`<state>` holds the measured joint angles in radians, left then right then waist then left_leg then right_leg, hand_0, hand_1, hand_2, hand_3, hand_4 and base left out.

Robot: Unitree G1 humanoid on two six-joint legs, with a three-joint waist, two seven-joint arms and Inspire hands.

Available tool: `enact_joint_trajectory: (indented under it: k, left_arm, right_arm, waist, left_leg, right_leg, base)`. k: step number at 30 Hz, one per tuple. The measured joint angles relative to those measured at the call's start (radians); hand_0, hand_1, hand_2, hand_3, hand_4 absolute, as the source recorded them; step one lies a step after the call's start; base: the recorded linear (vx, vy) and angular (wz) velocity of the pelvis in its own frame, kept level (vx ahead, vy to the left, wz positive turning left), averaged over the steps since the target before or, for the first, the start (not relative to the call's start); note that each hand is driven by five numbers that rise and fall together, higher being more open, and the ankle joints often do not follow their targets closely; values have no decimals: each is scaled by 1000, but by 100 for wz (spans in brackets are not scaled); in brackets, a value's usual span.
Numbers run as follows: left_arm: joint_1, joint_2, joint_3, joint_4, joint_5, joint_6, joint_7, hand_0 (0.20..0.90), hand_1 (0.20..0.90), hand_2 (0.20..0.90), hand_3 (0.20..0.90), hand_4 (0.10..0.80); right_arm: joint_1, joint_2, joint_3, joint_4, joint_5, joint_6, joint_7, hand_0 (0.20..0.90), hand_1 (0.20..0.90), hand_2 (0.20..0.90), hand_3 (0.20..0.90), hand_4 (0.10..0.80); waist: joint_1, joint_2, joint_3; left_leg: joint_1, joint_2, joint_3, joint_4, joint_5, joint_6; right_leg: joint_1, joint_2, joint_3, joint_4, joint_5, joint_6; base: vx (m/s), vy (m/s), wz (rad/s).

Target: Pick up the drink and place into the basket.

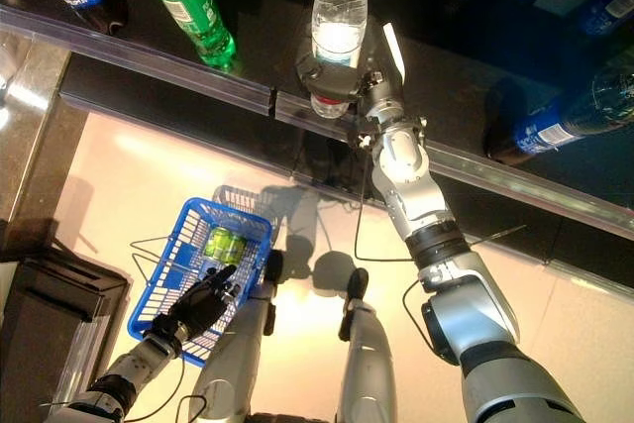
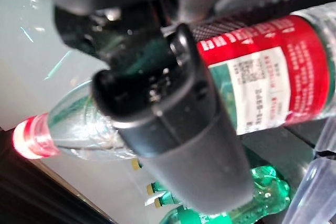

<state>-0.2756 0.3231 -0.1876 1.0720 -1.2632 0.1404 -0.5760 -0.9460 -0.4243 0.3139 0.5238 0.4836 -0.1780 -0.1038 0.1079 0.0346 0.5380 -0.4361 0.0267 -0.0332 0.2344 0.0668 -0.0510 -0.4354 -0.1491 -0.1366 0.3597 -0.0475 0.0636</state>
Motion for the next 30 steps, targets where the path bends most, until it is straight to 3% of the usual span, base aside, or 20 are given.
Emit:
enact_joint_trajectory:
  k: [15, 22, 30]
  left_arm:
    - [3, 0, 1, 0, 0, -1, 0, 300, 300, 300, 200, 100]
    - [57, -2, 13, -4, 2, -13, 0, 300, 300, 300, 200, 100]
    - [131, -24, 74, -61, 32, -29, 0, 300, 300, 300, 200, 100]
  right_arm:
    - [12, 0, 0, -12, -6, 0, 0, 300, 300, 300, 200, 100]
    - [184, -7, 2, -161, -52, 1, 48, 300, 300, 300, 200, 100]
    - [331, -30, -11, -317, -51, 4, 93, 300, 300, 300, 200, 100]
  waist:
    - [1, -1, 1]
    - [-5, -4, -1]
    - [-5, -32, -16]
  left_leg:
    - [10, 0, 1, -5, 0, 0]
    - [142, 4, 18, -116, 19, 10]
    - [325, 4, 21, -265, 41, 19]
  right_leg:
    - [10, 1, 1, -7, 2, 1]
    - [150, 8, 1, -143, 43, 16]
    - [376, 13, -28, -368, 102, 36]
  base:
    - [0, 0, 0]
    - [65, 16, -5]
    - [142, -17, 4]
